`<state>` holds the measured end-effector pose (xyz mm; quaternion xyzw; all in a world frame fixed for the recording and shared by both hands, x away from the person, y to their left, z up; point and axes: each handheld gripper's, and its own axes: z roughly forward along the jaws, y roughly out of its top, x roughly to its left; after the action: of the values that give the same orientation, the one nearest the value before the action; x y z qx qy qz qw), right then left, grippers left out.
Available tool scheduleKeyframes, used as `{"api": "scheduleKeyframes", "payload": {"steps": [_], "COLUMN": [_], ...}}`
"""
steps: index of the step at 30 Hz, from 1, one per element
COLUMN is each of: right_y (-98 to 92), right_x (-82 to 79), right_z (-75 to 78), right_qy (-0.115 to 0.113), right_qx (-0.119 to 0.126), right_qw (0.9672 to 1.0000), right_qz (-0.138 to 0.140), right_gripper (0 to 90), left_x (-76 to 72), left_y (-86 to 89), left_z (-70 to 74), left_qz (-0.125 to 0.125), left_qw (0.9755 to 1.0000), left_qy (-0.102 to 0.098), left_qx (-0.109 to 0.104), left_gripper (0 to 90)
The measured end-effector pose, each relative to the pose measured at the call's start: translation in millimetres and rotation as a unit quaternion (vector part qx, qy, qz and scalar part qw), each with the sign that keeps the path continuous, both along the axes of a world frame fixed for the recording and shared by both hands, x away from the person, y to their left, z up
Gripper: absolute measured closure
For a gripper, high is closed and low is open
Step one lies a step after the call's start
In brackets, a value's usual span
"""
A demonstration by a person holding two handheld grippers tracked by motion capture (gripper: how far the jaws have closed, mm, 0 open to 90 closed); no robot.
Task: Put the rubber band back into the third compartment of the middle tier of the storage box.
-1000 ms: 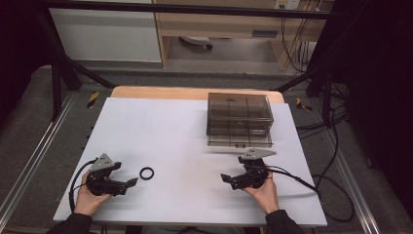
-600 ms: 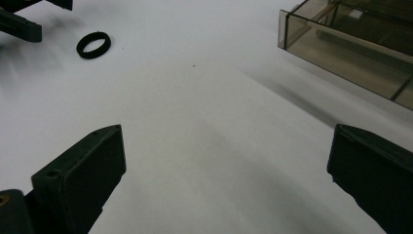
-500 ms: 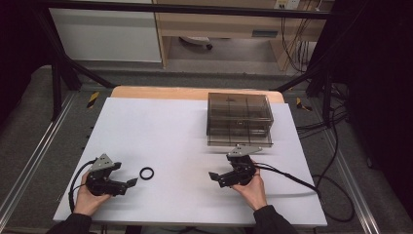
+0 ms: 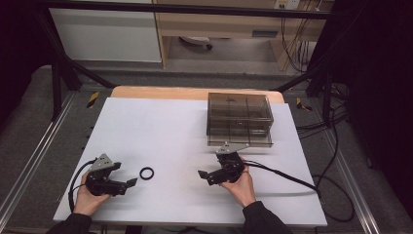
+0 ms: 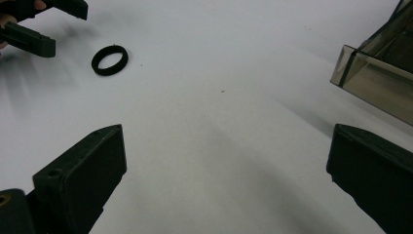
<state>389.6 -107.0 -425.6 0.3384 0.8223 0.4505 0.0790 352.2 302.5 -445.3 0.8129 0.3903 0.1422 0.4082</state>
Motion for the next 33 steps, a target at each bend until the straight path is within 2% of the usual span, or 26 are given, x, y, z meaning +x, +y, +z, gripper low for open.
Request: {"api": "scheduleKeyframes", "payload": {"steps": [10, 13, 16, 18, 26, 33], "right_y": [16.2, 25.3, 29.7, 34.8, 65.2, 86.1], "right_x": [4.4, 6.7, 7.6, 8.9, 12.1, 14.8], "right_z": [2.5, 3.9, 4.6, 5.7, 7.6, 6.3], "right_qy": [-0.004, -0.006, -0.004, -0.004, -0.011, -0.008], "right_qx": [-0.001, -0.01, 0.001, -0.004, -0.015, -0.016], "right_qw": [0.9999, 0.9998, 0.9998, 0.9998, 0.9991, 0.9988], "right_qz": [0.01, 0.015, 0.018, 0.018, 0.039, 0.047], "right_gripper": [2.0, 2.0, 2.3, 2.3, 2.4, 2.6], "left_x": [0.1, 0.2, 0.3, 0.3, 0.2, 0.4], "left_y": [-0.1, -0.3, -0.2, -0.2, 0.9, 1.1], "left_z": [-0.1, -0.4, -0.4, -0.4, -0.2, -0.4], "left_qz": [0.001, 0.002, 0.003, 0.003, 0.003, 0.004], "left_qw": [1.0, 1.0, 1.0, 1.0, 1.0, 1.0], "left_qy": [0.0, 0.001, 0.001, 0.001, 0.002, 0.002], "left_qx": [0.0, 0.0, 0.0, 0.001, 0.001, 0.001], "left_gripper": [6.1, 6.1, 6.1, 6.1, 6.1, 6.1]}}
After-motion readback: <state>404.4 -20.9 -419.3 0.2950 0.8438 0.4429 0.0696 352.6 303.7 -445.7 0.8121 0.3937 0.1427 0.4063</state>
